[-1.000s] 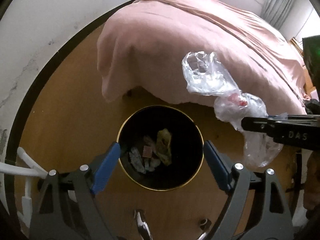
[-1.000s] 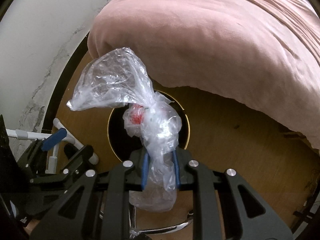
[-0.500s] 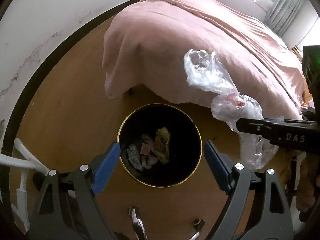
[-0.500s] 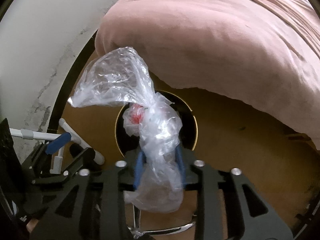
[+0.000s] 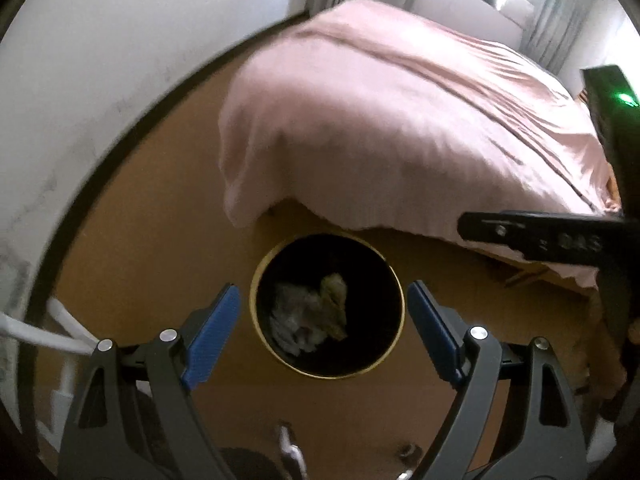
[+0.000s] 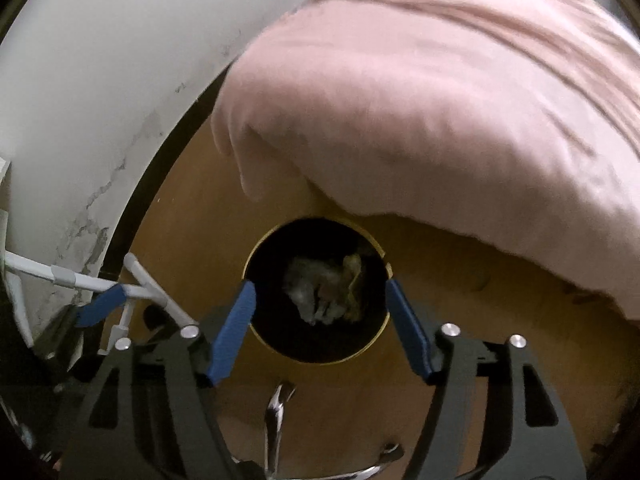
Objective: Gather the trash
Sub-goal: 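Move both open tools back toward the desk, then grasp the clear plastic ring with the left tool while the right tool grasps the red lid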
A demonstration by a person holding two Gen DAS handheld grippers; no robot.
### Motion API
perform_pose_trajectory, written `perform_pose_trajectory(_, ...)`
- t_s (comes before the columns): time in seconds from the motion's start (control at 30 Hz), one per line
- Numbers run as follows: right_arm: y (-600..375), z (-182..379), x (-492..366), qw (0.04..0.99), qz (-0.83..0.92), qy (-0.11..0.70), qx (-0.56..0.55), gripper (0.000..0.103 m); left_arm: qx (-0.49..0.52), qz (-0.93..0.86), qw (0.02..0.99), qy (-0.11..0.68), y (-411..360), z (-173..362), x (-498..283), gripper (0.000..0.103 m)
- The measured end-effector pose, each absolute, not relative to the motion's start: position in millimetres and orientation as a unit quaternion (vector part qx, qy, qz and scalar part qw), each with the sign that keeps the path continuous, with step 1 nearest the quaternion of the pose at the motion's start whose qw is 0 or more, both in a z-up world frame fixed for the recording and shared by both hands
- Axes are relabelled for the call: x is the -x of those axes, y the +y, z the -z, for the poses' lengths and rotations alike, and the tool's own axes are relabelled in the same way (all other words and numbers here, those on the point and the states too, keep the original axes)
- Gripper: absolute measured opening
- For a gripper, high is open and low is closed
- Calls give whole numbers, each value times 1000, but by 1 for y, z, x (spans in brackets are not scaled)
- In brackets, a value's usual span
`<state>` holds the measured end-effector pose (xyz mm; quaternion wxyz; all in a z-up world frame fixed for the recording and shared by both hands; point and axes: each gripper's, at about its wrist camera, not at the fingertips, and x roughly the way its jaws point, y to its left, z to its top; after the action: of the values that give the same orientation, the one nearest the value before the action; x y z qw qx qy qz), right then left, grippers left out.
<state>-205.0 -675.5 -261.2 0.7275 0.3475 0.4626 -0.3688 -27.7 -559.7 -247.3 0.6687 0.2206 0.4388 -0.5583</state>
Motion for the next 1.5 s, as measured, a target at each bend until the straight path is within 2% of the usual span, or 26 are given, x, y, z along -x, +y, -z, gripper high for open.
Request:
perform_pose_trajectory(0.27, -641, 154, 191, 793, 369, 384, -296, 73, -202, 588, 707, 337, -480, 101, 37, 92)
perform_pose_trajectory(0.4, -585, 107, 134, 845, 294, 372, -247, 74, -209, 558, 750, 287, -396, 40, 17, 94)
perform_pose_trajectory(0.47, -552, 93, 101, 863, 246, 381, -222, 74, -216, 520, 777, 280, -354, 27, -4, 95)
perform_pose_trajectory(0.77, -354, 62, -70, 899, -31, 421, -114, 75, -178, 228, 885, 364, -117, 35, -134, 95)
perform_pose_trajectory(0.93, -258, 60, -113, 887, -125, 439, -65, 75, -119, 134, 896, 406, -12, 49, -167, 95)
perform_pose_trajectory(1.1, -194, 63, -140, 870, -181, 457, -29, 75, -114, 129, 893, 416, 10, 61, -183, 95)
perform_pose_trajectory(1.23, -180, 71, -147, 864, -186, 468, -19, 75, -123, 126, 890, 420, 2, 74, -196, 94)
perform_pose_trajectory(1.3, -176, 76, -154, 861, -184, 473, -17, 75, -125, 122, 889, 423, 3, 73, -200, 86)
perform_pose_trajectory(1.37, -171, 79, -159, 859, -183, 477, -13, 75, -115, 129, 887, 429, 8, 76, -206, 58)
perform_pose_trajectory(1.4, -168, 80, -163, 858, -181, 480, -9, 75, -105, 139, 884, 433, 9, 76, -207, 48)
perform_pose_trajectory(1.5, -154, 86, -178, 851, -185, 492, 0, 75, -103, 136, 885, 433, 11, 73, -204, 44)
